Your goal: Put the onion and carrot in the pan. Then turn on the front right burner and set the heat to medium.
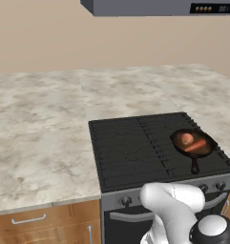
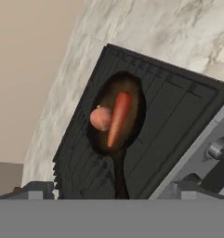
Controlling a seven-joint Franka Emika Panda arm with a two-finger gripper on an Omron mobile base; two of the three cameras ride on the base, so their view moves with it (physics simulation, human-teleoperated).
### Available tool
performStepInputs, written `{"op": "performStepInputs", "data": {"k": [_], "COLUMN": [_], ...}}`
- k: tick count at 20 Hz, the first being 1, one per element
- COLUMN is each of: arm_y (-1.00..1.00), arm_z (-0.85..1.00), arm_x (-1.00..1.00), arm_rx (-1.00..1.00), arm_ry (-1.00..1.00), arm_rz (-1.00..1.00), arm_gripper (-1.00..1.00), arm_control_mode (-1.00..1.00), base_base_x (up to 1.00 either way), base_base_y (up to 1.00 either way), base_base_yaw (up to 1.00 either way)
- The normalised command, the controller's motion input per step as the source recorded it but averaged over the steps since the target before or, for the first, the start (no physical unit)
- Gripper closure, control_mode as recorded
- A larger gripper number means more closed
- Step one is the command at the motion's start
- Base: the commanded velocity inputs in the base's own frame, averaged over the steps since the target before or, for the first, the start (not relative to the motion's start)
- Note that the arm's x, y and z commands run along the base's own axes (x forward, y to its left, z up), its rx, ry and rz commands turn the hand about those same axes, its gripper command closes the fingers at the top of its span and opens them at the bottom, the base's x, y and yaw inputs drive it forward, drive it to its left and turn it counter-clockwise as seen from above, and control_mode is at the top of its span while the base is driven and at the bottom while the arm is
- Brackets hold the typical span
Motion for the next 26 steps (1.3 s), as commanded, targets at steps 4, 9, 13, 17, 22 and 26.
{"op": "performStepInputs", "data": {"k": [4,9,13,17,22,26], "arm_y": [0.00,0.00,0.00,0.00,0.00,0.00], "arm_z": [-0.05,-0.27,-0.48,-0.44,-0.27,-0.27], "arm_x": [-0.27,-0.02,0.00,0.00,-0.12,-0.13], "arm_rx": [-0.08,-0.09,-0.13,-0.13,-0.11,-0.09], "arm_ry": [-0.14,-0.09,-0.09,-0.18,-0.30,-0.36], "arm_rz": [0.20,0.18,0.20,0.21,0.21,0.20], "arm_gripper": [-1.00,-1.00,-1.00,-1.00,-1.00,-1.00], "arm_control_mode": [-1.00,-1.00,-1.00,-1.00,-1.00,-1.00], "base_base_x": [0.00,0.00,0.00,0.00,0.00,0.00], "base_base_y": [0.00,0.00,0.00,0.00,0.00,0.00], "base_base_yaw": [0.00,0.00,0.00,0.00,0.00,0.00]}}
